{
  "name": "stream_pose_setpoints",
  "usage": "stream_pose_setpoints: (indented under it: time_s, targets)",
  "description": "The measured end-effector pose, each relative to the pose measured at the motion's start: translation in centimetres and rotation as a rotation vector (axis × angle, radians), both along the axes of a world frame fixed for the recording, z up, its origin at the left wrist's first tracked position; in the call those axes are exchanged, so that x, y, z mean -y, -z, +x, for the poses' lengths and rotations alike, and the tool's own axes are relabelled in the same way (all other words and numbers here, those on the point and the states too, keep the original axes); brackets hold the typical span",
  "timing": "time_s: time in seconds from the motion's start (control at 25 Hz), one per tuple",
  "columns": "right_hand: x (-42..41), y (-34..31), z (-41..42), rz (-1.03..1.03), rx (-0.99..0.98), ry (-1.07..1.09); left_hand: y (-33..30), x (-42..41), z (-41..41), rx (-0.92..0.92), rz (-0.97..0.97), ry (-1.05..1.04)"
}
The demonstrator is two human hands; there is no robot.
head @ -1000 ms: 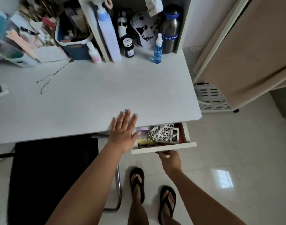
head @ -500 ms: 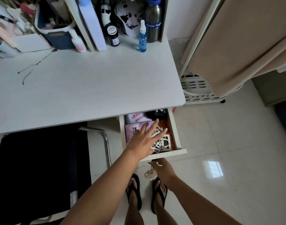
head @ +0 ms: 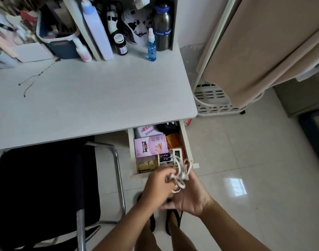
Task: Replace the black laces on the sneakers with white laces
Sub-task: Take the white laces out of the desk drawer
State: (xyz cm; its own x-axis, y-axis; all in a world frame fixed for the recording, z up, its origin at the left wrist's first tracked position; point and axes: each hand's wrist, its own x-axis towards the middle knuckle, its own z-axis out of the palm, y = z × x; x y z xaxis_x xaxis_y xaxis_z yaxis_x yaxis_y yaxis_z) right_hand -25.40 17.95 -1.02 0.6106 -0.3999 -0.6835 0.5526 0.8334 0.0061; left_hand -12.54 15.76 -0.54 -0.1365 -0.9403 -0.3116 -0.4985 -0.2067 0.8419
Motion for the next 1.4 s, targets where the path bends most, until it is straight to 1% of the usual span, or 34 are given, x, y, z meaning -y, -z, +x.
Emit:
stream_pose_setpoints:
  time_s: [0.04, 0.08, 0.12, 0.16, 0.2, 0.24, 0.28, 0.32, 0.36, 0.4, 0.44, 0.48, 0.56, 0.68, 0.8, 0.88, 1.08, 1.16, 1.24, 1.4]
  targets:
    - [0.2, -0.3, 0.3, 0.001, 0.004, 0.018, -0.5, -1.6, -0.4, 0.027, 0.013, 0.09]
    - [0.3, -0.6, 0.7, 0.004, -0.033, 0.035, -0.9, -2.8, -0.6, 0.104, -0.02, 0.188]
    - [0.3, -0.7, 0.9, -0.006, -0.092, 0.064, -0.9, -3.7, -0.6, 0.234, -0.067, 0.28]
    - [0.1, -0.6, 1.0, -0.015, -0.153, 0.102, -0.8, -4.3, -0.3, 0.354, -0.093, 0.339]
    - [-0.2, -0.4, 1.0, -0.009, -0.219, 0.138, -0.6, -4.6, 0.0, 0.381, -0.079, 0.325]
    - [-0.5, -0.1, 0.8, 0.017, -0.276, 0.19, -0.8, -4.8, 0.3, 0.29, -0.011, 0.223]
    - [-0.6, 0.2, 0.5, 0.069, -0.314, 0.249, -1.2, -4.8, 0.5, 0.101, 0.124, 0.011]
    - [-0.5, 0.5, 0.2, 0.145, -0.345, 0.309, -1.3, -4.5, 1.0, -0.122, 0.296, -0.26]
    - [-0.3, 0.9, 0.1, 0.215, -0.39, 0.344, -1.0, -4.0, 1.5, -0.349, 0.45, -0.576]
    - [0.0, 1.4, 0.0, 0.26, -0.465, 0.336, -0.3, -3.3, 2.1, -0.585, 0.603, -0.877]
    - [0.6, 1.8, 0.0, 0.274, -0.55, 0.288, 0.4, -2.5, 2.7, -0.793, 0.738, -1.082]
    - [1.2, 2.1, 0.2, 0.258, -0.615, 0.235, 0.9, -1.8, 3.2, -0.962, 0.815, -1.172]
    - [3.1, 2.6, 0.5, 0.203, -0.68, 0.168, 1.2, -0.6, 3.6, -1.18, 0.829, -1.171]
    - [6.4, 2.9, 0.7, 0.096, -0.785, 0.082, 1.7, 1.8, 3.7, -1.322, 0.758, -1.1]
    - [9.1, 3.3, 1.3, 0.001, -0.869, 0.011, 1.8, 6.7, 3.1, -1.358, 0.682, -1.139]
    - [10.1, 3.3, 2.0, -0.014, -0.859, -0.006, 1.6, 10.0, 2.3, -1.368, 0.644, -1.163]
    - [9.9, 4.5, 1.7, 0.069, -0.88, 0.058, 1.9, 15.4, 1.6, -1.487, 0.569, -1.161]
    - [8.9, 5.2, 1.2, 0.097, -0.867, 0.073, 2.3, 16.0, 1.7, -1.496, 0.555, -1.173]
    - [7.9, 5.5, 0.8, 0.102, -0.866, 0.074, 2.6, 15.2, 2.0, -1.401, 0.572, -1.15]
    - [6.5, 4.4, -0.4, 0.085, -0.901, 0.052, 1.7, 10.4, 4.4, -1.101, 0.759, -0.941]
